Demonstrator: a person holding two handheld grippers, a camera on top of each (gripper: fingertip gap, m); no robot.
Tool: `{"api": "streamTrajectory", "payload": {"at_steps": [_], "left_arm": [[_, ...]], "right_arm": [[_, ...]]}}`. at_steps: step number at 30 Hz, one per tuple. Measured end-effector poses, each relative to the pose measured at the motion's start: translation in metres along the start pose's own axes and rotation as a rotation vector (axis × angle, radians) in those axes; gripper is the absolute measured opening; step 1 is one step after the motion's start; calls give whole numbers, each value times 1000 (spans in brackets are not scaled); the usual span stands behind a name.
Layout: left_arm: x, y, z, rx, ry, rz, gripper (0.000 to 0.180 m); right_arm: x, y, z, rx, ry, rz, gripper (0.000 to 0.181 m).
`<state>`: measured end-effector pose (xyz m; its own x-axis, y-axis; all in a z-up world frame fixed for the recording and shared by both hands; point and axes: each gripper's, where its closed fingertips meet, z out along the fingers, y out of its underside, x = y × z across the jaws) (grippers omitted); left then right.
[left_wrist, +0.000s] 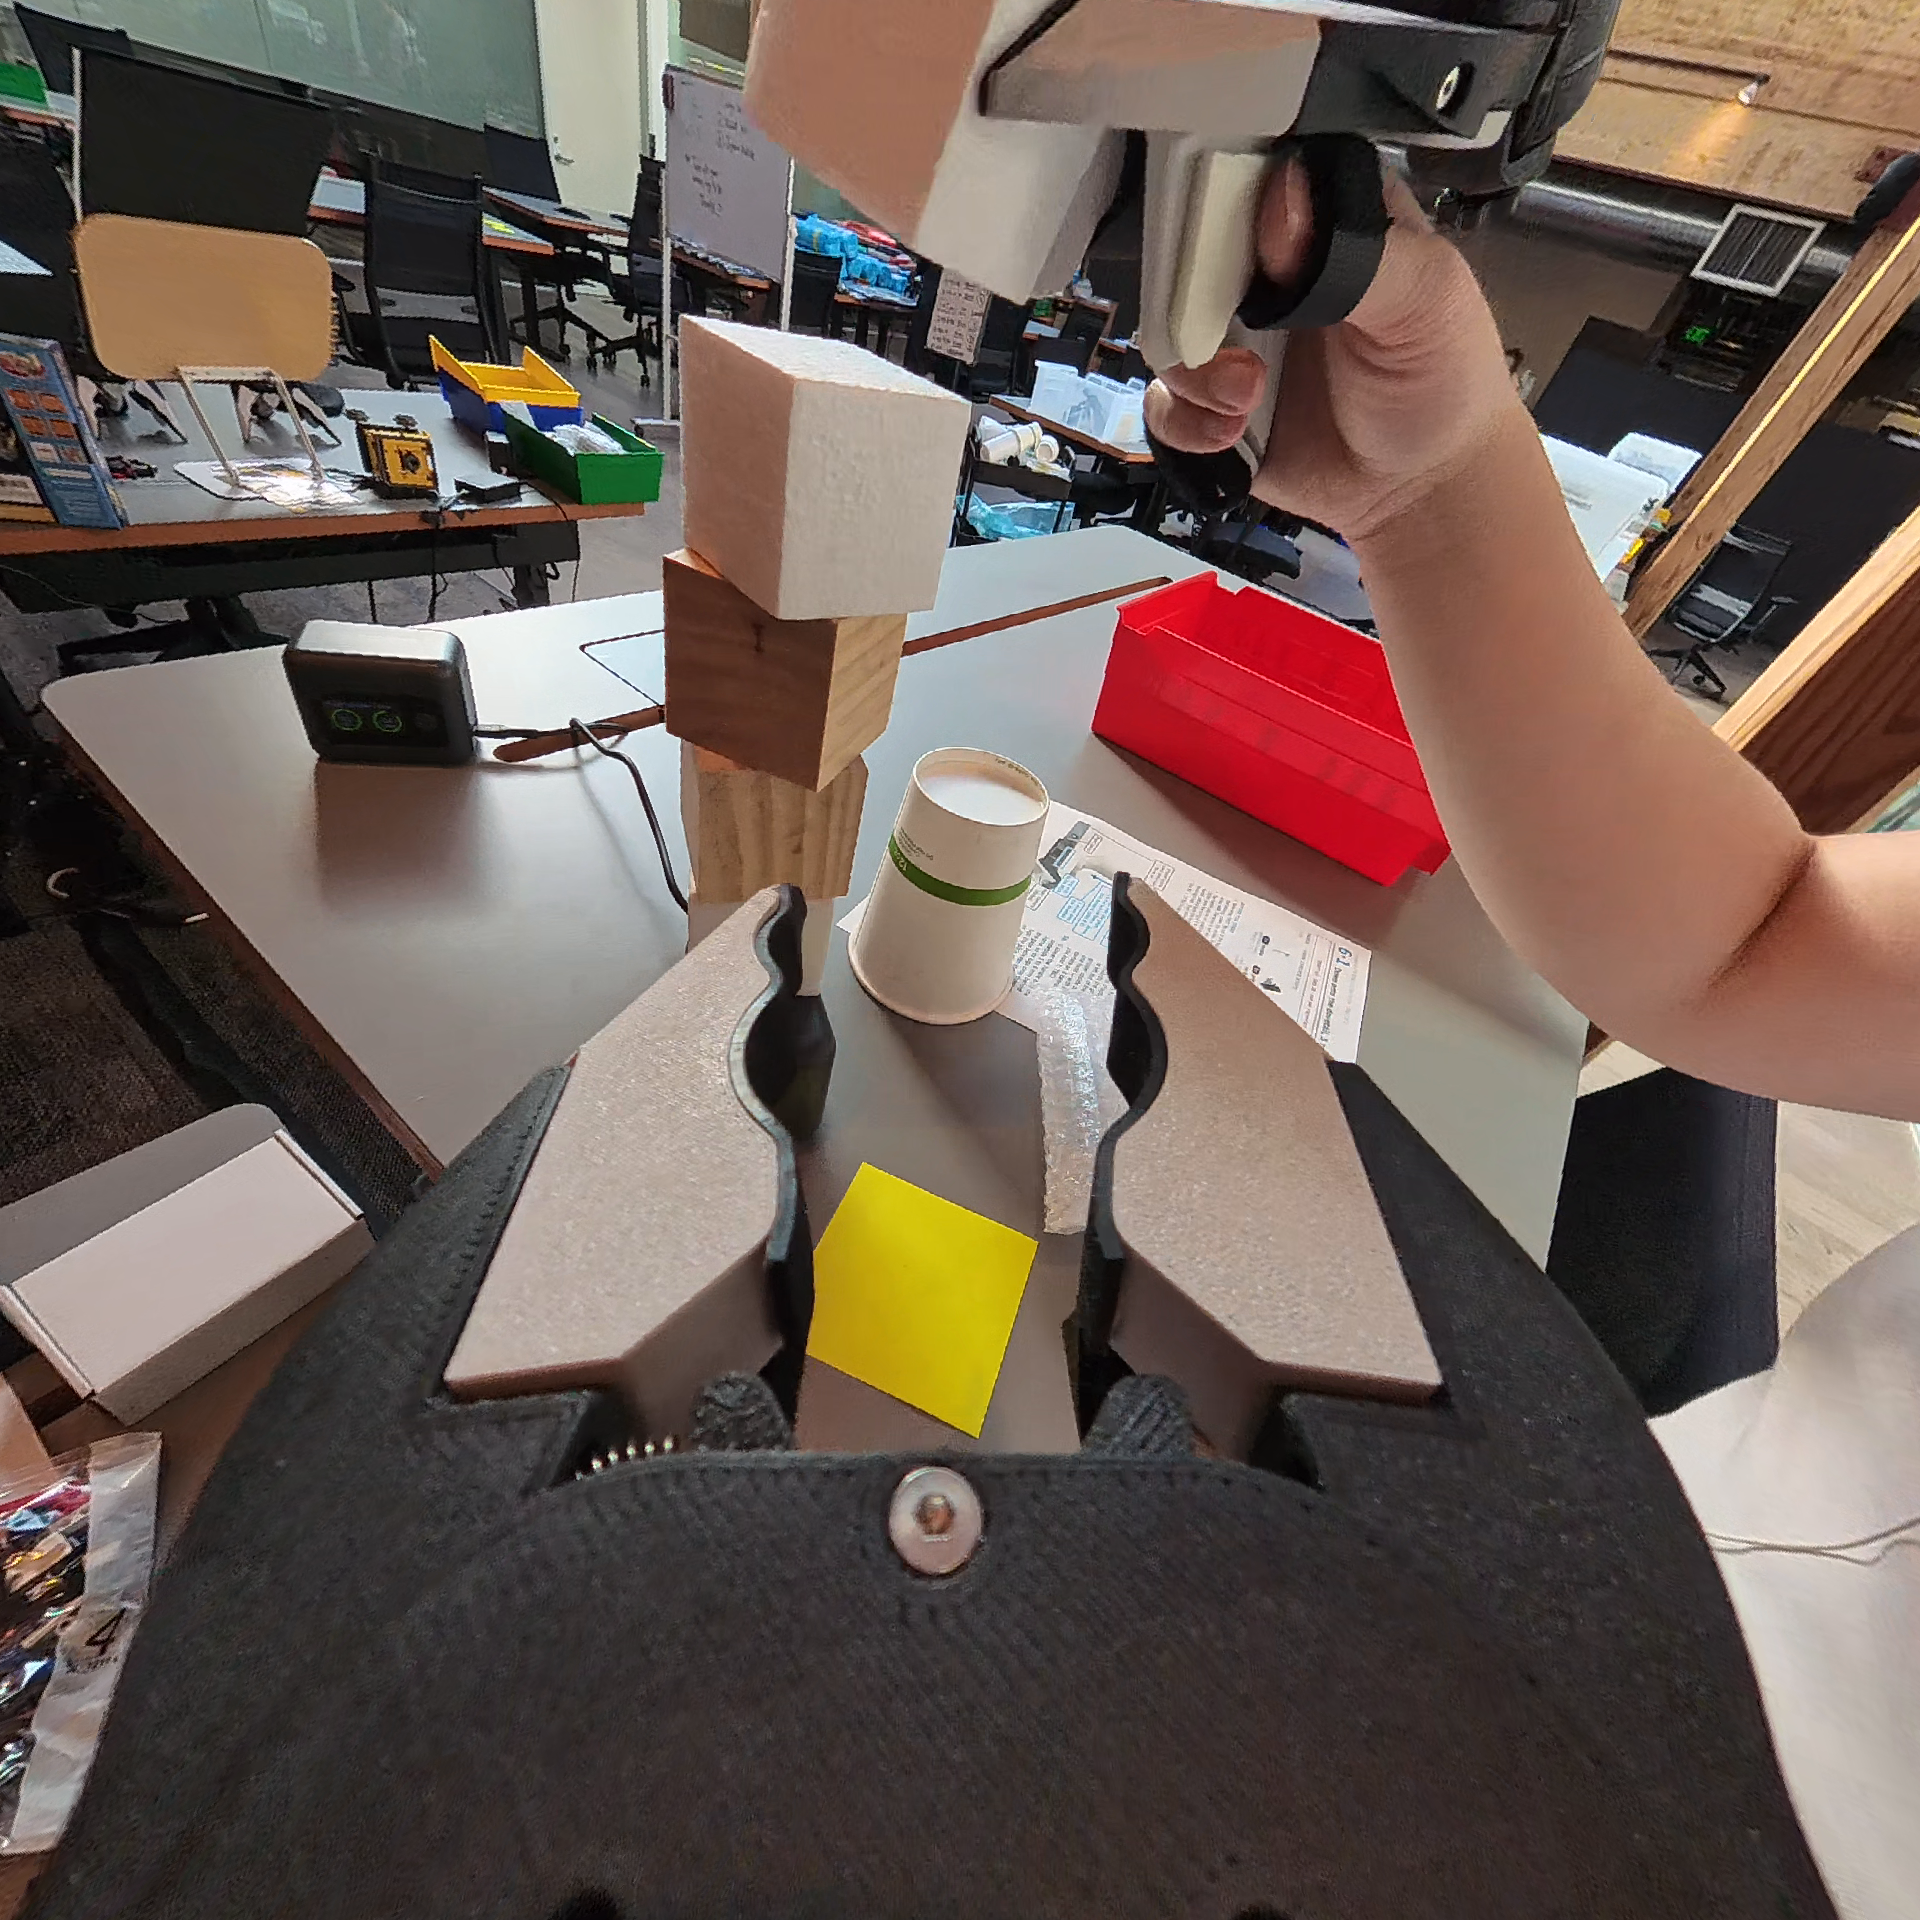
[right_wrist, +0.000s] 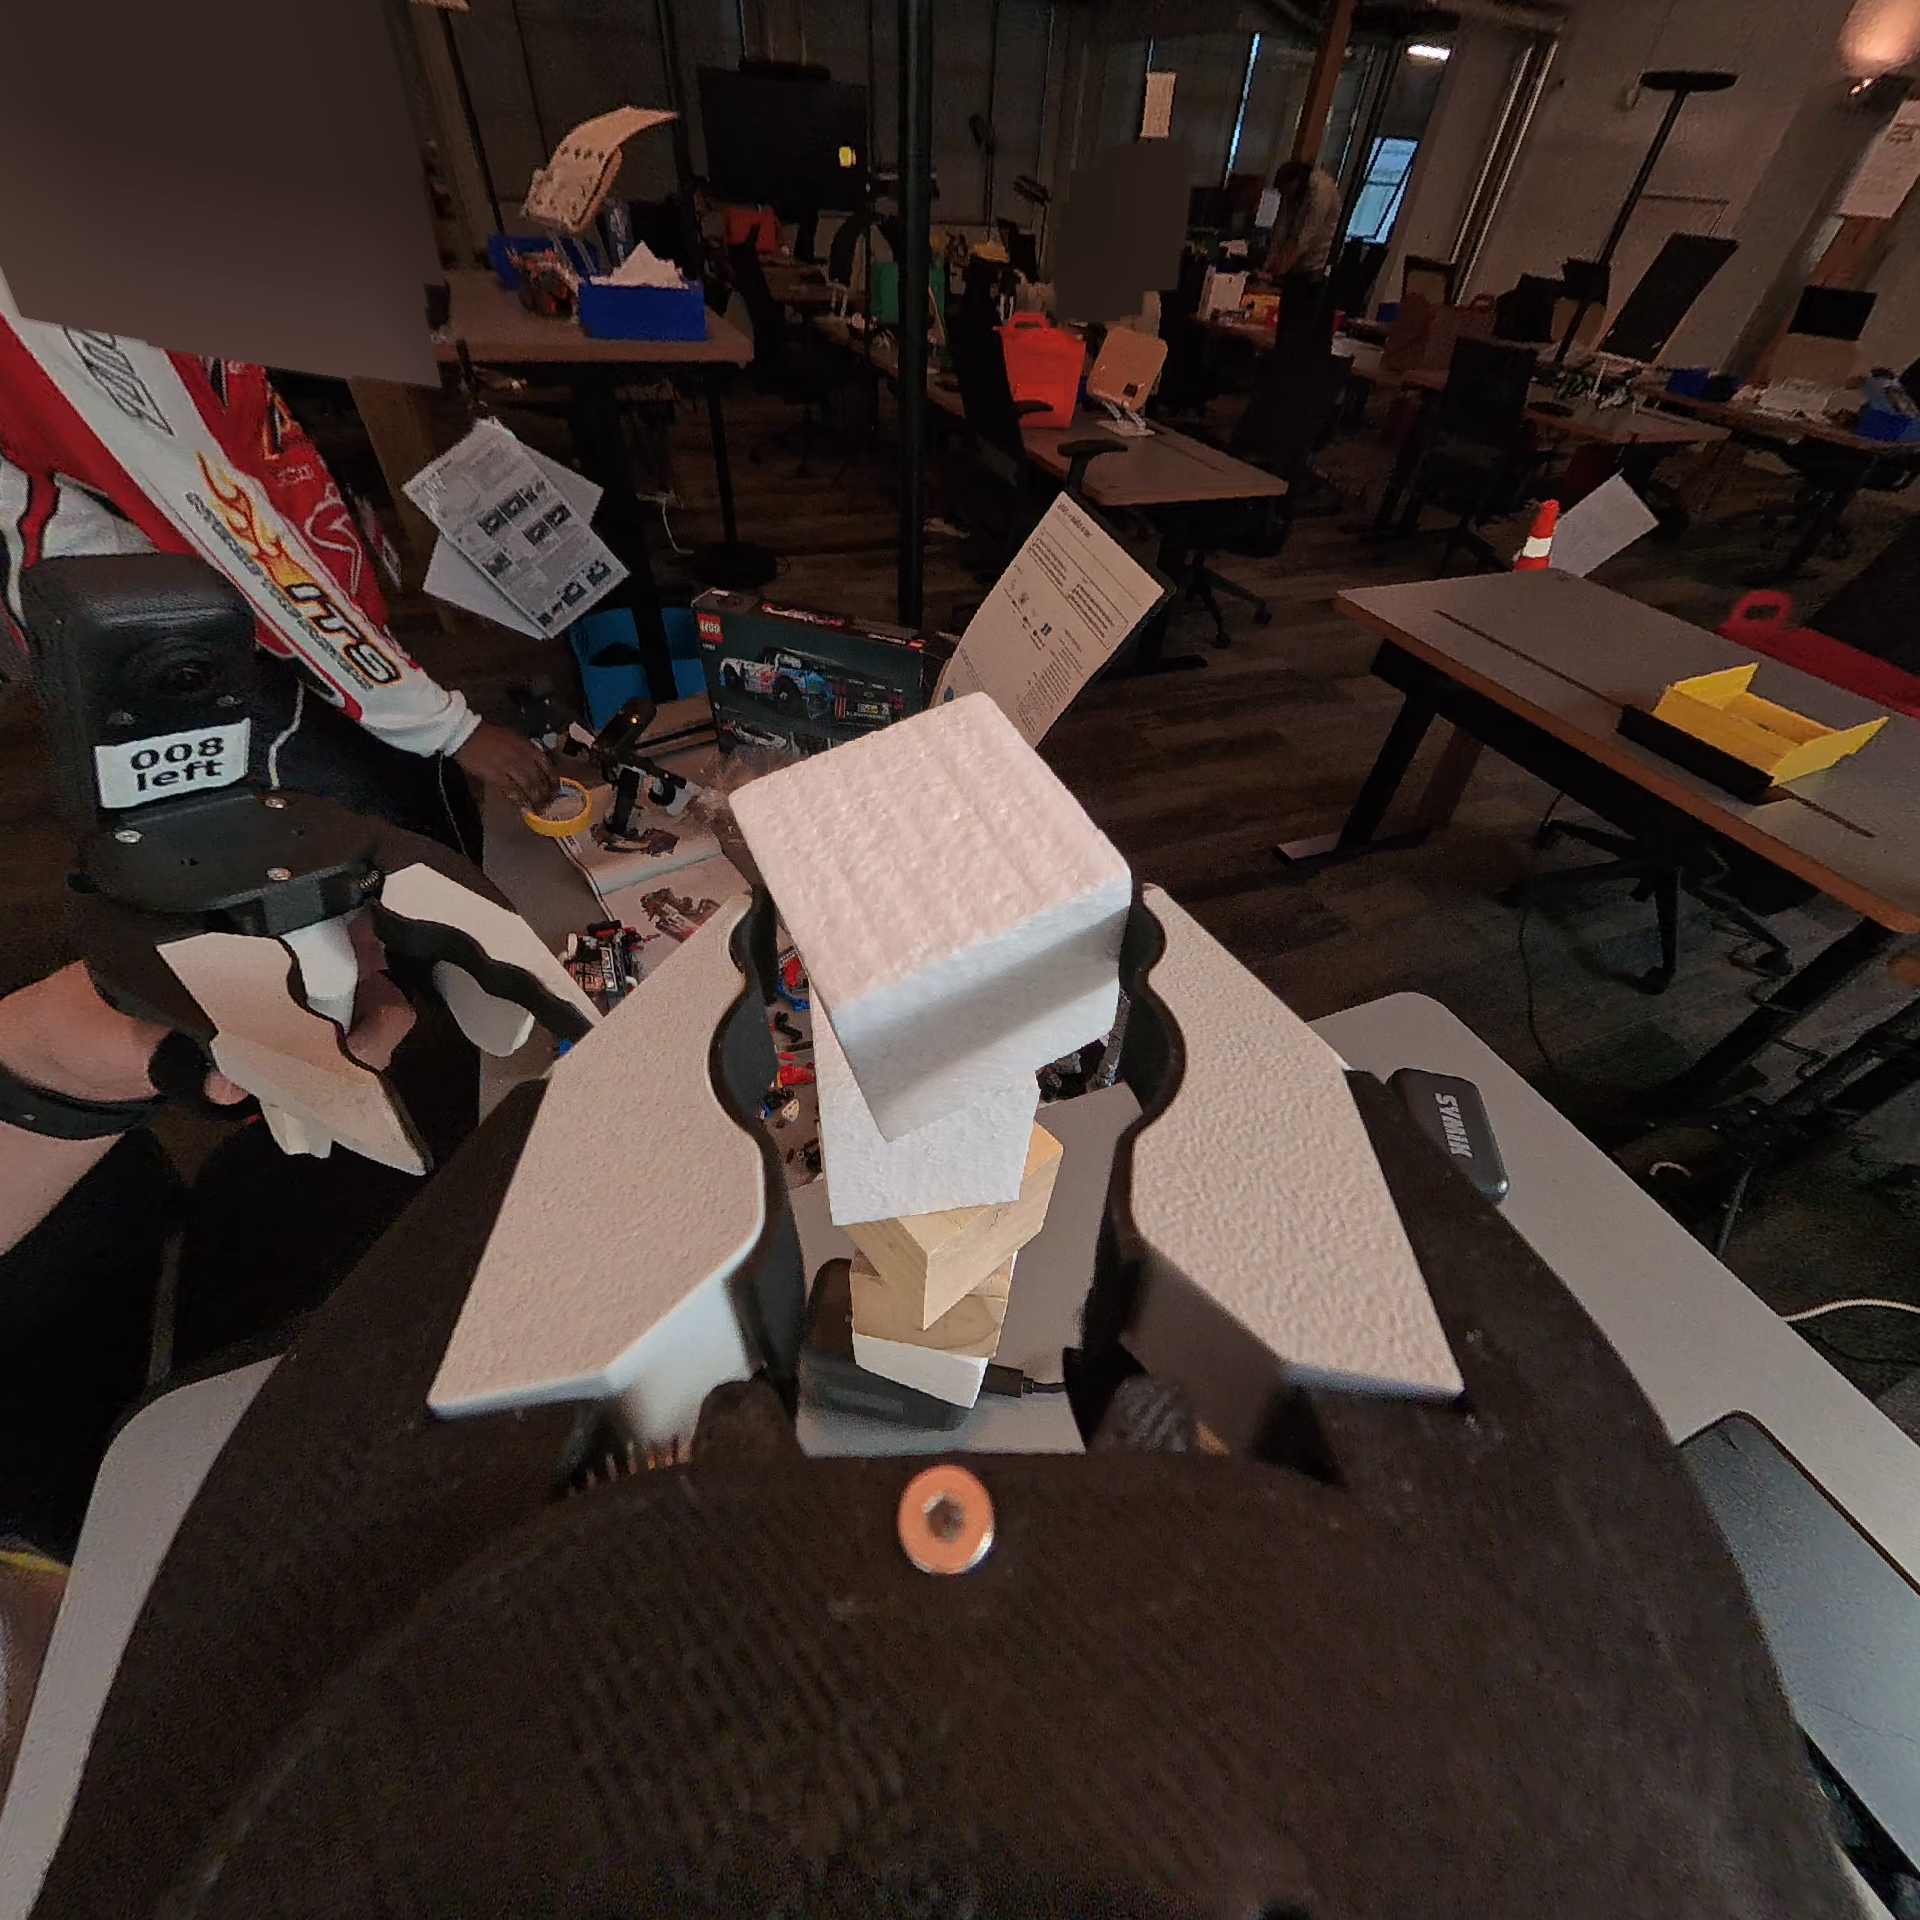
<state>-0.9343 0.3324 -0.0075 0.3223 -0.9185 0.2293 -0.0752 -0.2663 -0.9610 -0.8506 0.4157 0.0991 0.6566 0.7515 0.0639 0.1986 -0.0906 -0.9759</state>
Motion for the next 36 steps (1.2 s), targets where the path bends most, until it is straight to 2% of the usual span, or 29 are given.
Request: {"api": "streamTrajectory", "payload": {"at_steps": [7,10,12,14,17,21,24,27,30,33,36], "left_arm": [[-9,7,-14,1,-16,-40,59],[-12,9,-17,-4,-20,-46,61],[-13,10,-19,-4,-16,-44,61],[-14,12,-20,-7,-10,-42,60],[-17,22,-21,-12,-10,-26,58],[-27,44,-19,-52,-19,3,58],[-29,35,-10,-9,44,46,58],[-40,14,12,0,100,151,57],[-47,-17,39,21,192,209,62],[-69,-40,55,72,184,179,68],[-71,-43,51,115,199,129,69]], "right_arm": [[-3,21,21,-72,-33,34,66],[1,18,12,-58,11,21,87],[2,13,-13,-12,54,5,91],[-5,26,-45,28,85,-4,90],[-24,93,-90,-7,121,19,88],[-16,185,-111,-53,252,219,81],[-8,181,-103,-15,304,189,79],[-12,131,-72,76,192,79,80],[-6,97,-36,77,63,33,93],[-2,72,-7,106,-55,132,95],[-5,71,14,76,-66,117,95]]}}
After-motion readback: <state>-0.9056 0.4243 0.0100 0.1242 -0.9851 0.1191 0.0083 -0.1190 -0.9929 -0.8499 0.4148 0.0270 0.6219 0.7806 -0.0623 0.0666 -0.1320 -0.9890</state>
